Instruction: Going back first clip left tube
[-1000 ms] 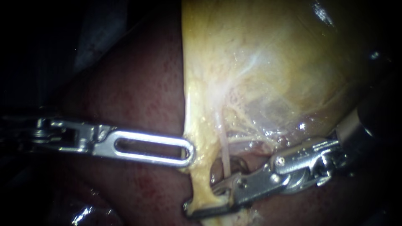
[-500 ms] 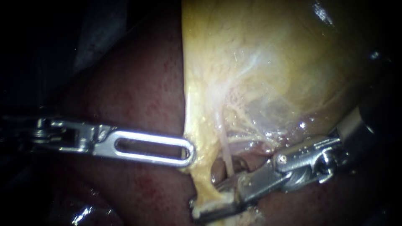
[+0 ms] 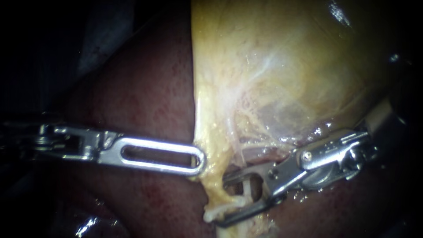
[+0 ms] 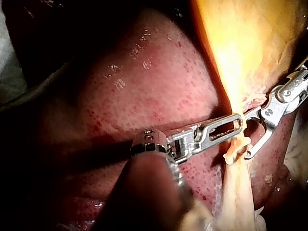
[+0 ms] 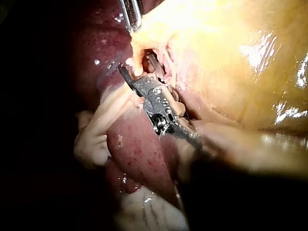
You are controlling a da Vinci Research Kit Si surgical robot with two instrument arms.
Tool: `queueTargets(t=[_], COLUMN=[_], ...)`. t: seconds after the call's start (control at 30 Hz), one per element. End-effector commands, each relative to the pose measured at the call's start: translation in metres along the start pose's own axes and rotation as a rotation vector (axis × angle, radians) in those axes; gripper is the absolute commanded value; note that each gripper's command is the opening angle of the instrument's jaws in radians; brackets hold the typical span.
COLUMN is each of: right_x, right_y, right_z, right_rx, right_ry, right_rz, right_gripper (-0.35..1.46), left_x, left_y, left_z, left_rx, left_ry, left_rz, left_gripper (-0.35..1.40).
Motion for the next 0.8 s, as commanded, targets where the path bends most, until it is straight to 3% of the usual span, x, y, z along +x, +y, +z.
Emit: queueTargets(t=[0.03,0.23,0.6,0.8], right_x=[0.0,0.0005,0.0039,0.0046], right_y=[-0.0001,-0.0008,-0.0011,-0.001], right_z=[-0.0002,-0.0034,-0.0134,-0.0154], right_rx=[-0.001,-0.009,-0.072,-0.095], right_ry=[0.001,0.011,0.041,0.045], right_rz=[0.0,0.003,-0.018,-0.022], right_gripper=[0.51,0.51,0.5,0.5], left_x=[0.0,-0.0001,-0.0002,-0.0004], left_y=[0.0,0.0002,0.0006,0.0011], left_z=[0.0,0.0,0.0002,0.0002], left_rx=[0.0,0.0,-0.001,-0.002], left_ry=[0.0,0.0,0.0,-0.001], left_rz=[0.0,0.0,0.001,0.002], left_gripper=[-0.35,-0.35,-0.35,-0.35])
